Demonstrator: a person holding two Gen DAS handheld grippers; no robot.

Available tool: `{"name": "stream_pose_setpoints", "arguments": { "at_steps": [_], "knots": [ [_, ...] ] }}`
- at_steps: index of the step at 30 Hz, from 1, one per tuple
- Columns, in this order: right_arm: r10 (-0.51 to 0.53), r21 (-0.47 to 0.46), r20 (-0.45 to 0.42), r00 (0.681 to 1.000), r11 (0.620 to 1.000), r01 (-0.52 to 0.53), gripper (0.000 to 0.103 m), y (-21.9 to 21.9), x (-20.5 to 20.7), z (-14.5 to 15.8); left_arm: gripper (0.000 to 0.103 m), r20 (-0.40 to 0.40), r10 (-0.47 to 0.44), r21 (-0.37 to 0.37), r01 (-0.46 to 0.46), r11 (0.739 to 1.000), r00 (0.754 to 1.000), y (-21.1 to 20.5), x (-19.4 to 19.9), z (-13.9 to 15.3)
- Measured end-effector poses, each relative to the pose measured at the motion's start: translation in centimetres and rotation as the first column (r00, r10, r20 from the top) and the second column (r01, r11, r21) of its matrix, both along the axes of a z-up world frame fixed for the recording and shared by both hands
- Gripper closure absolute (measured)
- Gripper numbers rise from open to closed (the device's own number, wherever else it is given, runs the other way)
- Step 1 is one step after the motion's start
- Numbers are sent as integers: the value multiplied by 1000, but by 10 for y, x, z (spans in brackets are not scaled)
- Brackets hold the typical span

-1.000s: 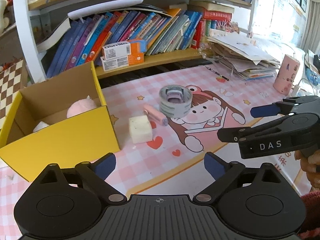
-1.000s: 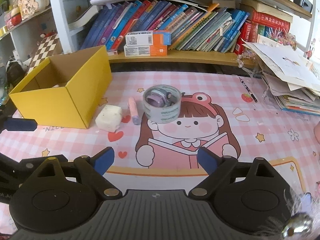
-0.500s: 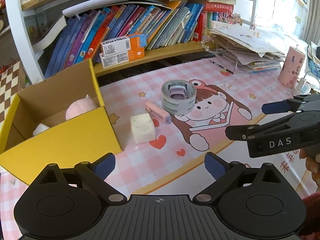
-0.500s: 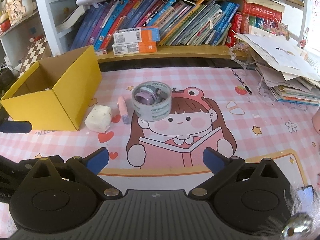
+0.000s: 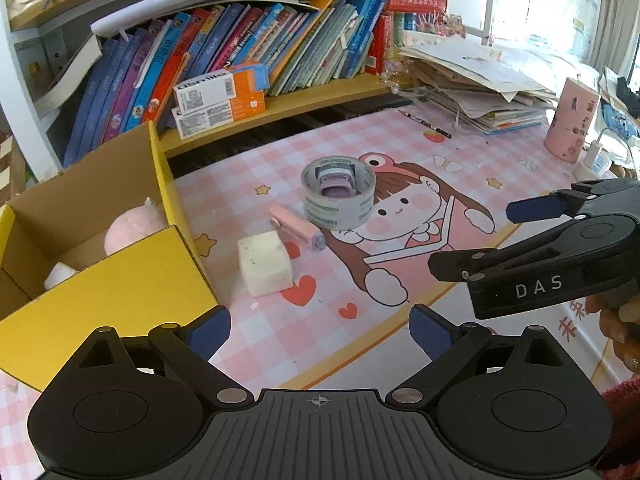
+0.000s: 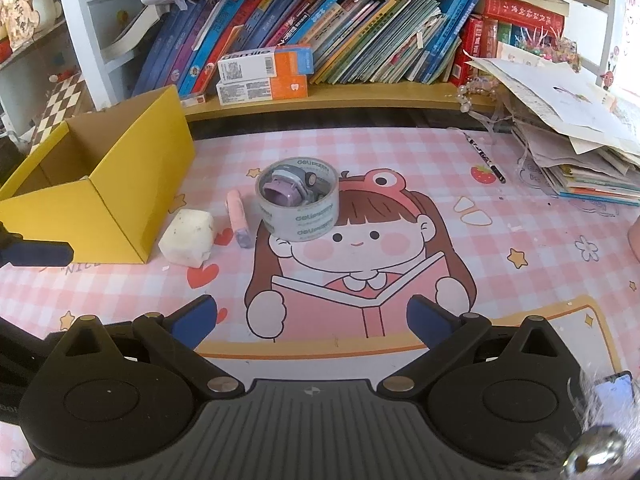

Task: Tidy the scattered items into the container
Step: 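Move the left tool toward the white foam block while the right approaches the tape roll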

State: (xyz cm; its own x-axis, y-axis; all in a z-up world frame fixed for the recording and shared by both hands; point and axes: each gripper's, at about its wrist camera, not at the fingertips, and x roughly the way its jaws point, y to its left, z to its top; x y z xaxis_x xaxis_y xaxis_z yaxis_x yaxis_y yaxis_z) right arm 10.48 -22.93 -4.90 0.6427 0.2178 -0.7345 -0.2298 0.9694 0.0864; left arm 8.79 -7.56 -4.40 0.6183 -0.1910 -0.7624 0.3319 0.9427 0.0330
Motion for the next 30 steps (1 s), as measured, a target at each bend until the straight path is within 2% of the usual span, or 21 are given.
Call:
{"name": "stream_pose_setpoints", "arguments": {
  "at_steps": [15,30],
  "knots": [
    [-5,9,-19,1000,1000,5,1,-2,13,-9,6,21,14,44,-15,999,1000,-2,10,-7],
    [-14,12,-25,1000,1000,14,1,-5,22,-15,6,35,-11,87,8,996,999,-11,16,-14]
  ]
}}
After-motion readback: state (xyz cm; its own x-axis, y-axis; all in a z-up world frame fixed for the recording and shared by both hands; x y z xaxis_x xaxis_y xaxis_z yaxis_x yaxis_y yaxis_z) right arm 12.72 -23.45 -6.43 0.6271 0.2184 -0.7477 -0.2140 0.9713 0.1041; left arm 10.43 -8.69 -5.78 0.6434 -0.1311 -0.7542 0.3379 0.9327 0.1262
